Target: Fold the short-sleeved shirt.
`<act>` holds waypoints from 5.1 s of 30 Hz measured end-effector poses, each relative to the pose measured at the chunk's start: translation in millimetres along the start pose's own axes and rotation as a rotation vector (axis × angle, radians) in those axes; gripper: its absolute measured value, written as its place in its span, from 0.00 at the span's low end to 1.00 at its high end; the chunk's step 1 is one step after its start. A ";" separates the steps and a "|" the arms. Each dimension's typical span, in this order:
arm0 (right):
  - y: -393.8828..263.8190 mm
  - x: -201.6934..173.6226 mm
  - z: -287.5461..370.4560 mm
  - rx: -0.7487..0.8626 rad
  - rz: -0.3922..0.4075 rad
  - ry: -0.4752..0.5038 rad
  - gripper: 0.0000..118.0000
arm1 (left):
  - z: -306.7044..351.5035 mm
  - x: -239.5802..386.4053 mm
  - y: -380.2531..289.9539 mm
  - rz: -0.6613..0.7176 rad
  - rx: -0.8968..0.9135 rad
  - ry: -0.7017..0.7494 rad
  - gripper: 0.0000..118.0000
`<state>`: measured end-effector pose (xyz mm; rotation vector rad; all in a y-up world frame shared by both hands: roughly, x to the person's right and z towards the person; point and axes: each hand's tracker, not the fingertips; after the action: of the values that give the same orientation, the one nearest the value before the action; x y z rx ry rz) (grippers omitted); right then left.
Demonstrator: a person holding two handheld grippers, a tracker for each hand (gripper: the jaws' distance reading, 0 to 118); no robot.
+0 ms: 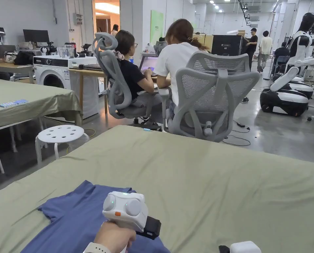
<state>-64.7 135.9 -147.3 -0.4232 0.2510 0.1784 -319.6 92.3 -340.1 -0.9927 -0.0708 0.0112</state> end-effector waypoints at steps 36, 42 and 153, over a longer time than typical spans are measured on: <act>-76.0 247.6 177.9 -0.013 -0.247 -0.508 0.00 | 60.7 460.0 -30.5 -0.606 0.102 -0.496 0.00; -95.5 270.9 182.1 -0.046 -0.261 -0.542 0.00 | -35.1 471.1 -70.0 -0.584 -0.046 -0.405 0.00; 183.0 418.5 117.5 0.058 0.014 -0.806 0.05 | 220.3 117.4 229.0 -0.360 0.774 0.321 0.01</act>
<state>317.6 399.6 -229.4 -0.2644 -0.5323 0.3389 -211.5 406.6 -405.4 -0.1898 0.0503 -0.4213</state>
